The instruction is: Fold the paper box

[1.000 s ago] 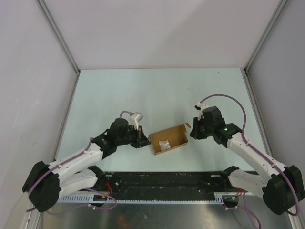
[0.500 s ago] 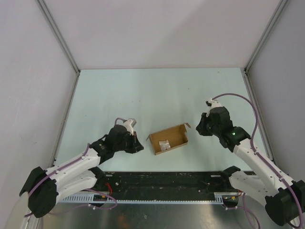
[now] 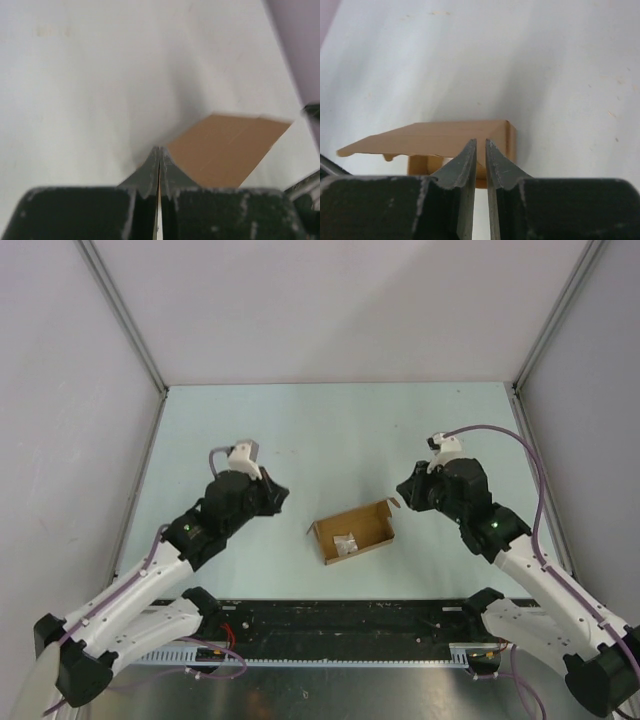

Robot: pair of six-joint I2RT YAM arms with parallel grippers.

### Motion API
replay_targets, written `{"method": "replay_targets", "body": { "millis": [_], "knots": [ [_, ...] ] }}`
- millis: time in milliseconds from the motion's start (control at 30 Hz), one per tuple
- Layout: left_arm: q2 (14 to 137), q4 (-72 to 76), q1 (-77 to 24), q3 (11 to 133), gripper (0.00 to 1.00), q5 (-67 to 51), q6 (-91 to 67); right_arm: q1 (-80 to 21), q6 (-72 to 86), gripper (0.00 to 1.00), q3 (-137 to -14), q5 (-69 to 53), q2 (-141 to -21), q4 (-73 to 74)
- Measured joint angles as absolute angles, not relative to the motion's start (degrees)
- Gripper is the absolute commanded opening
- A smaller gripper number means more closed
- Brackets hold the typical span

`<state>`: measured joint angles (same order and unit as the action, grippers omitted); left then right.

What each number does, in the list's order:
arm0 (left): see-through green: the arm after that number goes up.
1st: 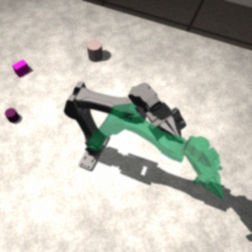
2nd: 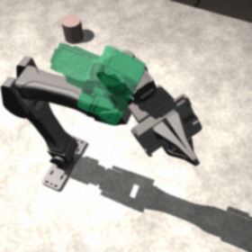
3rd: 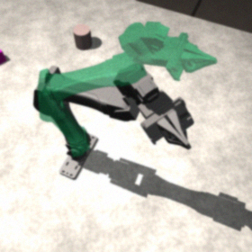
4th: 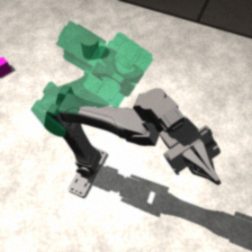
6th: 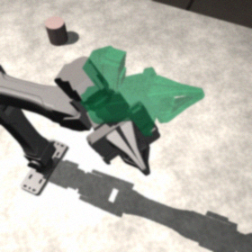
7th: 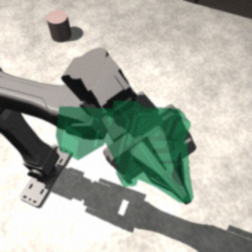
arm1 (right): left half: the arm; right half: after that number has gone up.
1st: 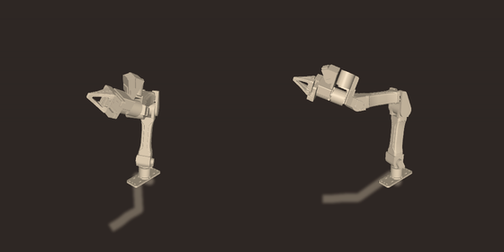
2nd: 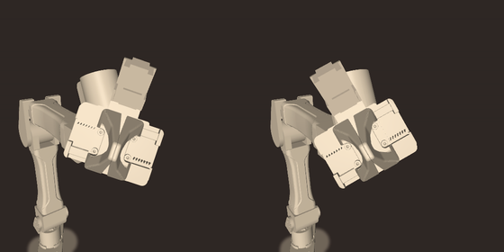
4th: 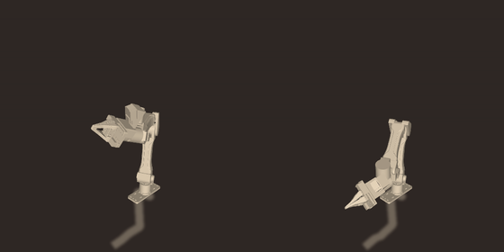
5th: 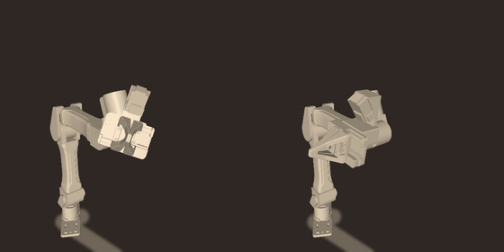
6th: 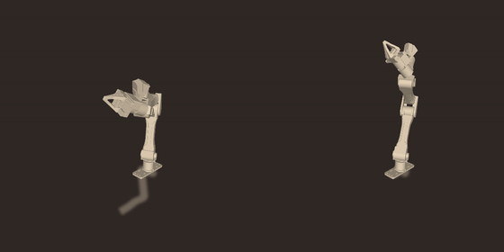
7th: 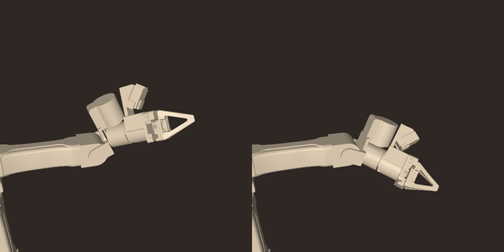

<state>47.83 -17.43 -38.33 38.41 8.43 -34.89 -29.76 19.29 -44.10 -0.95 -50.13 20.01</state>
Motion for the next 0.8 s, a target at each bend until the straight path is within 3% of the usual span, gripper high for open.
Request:
{"method": "replay_targets", "body": {
  "millis": [233,800],
  "knots": [
    [56.3,-14.0,-38.2,50.8,0.00,6.0,-31.0,-35.6,17.3,0.17,-44.5,-1.6,-51.1,13.3],
    [62.8,-10.9,-42.6,47.6,0.00,-3.0,-31.0,-39.4,15.6,0.17,-44.8,-2.0,-58.5,12.1]
  ]
}}
